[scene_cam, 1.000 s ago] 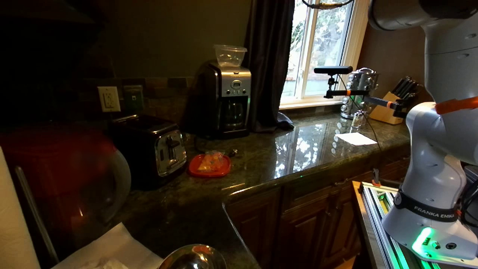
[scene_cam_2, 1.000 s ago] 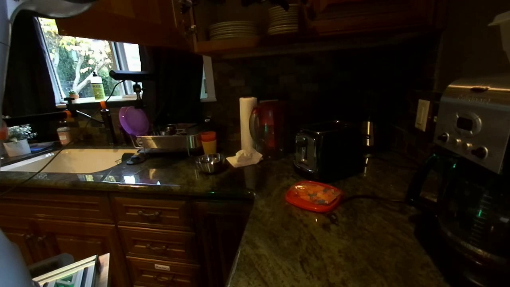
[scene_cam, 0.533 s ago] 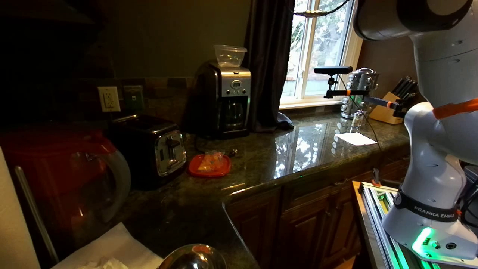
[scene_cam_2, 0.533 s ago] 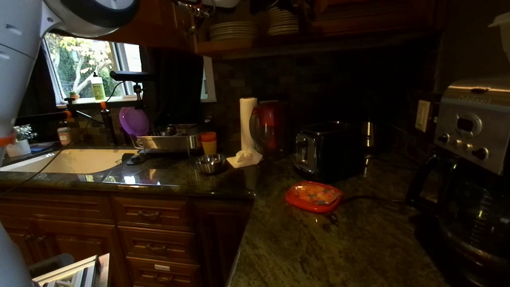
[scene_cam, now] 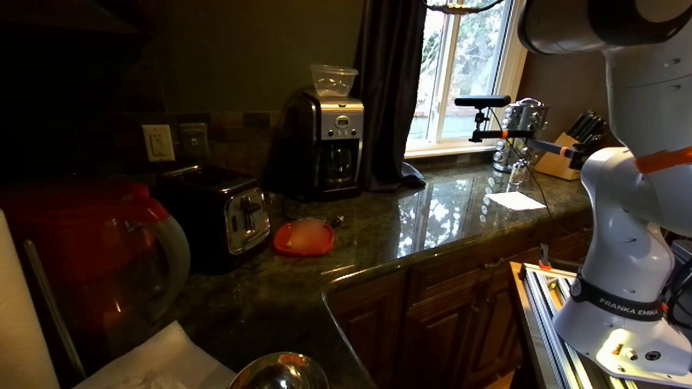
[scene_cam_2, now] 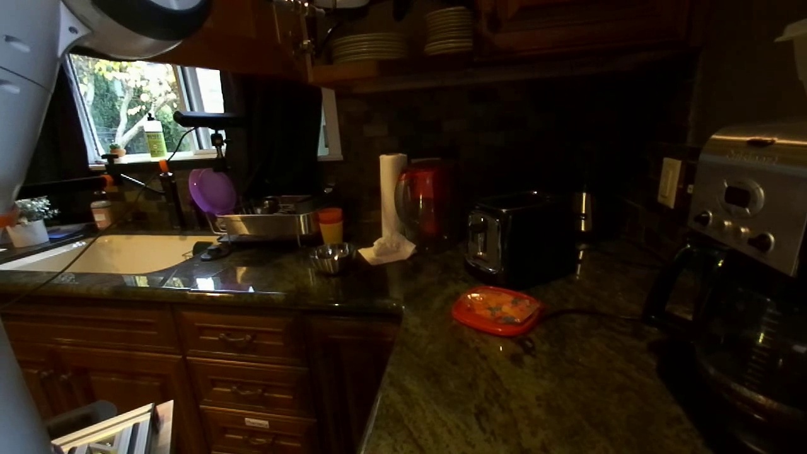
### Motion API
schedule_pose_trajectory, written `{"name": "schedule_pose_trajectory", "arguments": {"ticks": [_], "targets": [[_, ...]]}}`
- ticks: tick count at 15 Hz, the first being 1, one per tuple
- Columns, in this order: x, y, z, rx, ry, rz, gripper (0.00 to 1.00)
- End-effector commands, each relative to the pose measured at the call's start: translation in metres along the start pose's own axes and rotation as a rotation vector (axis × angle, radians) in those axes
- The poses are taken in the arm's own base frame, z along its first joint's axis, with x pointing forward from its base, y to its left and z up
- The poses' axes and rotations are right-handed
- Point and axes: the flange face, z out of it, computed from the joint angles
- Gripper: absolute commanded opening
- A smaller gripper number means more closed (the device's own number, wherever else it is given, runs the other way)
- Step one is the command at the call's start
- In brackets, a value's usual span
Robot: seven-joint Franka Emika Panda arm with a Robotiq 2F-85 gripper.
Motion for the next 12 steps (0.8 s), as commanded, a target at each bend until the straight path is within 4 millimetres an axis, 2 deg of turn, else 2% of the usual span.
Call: {"name": "schedule_pose_trajectory", "arguments": {"ticks": [1, 3, 5, 8, 12], "targets": [[0.002, 0.047, 0.006, -0.189, 0.029, 0.065, 1.0], [-0.001, 0.074, 0.01, -0.302, 0.033, 0.097, 1.0], [-0.01, 0.092, 0.01, -0.368, 0.005, 0.119, 1.0], [-0.018, 0.09, -0.012, -0.204, -0.052, 0.142, 1.0], [-0.011, 0.089, -0.052, 0.017, -0.033, 0.19, 1.0]]}}
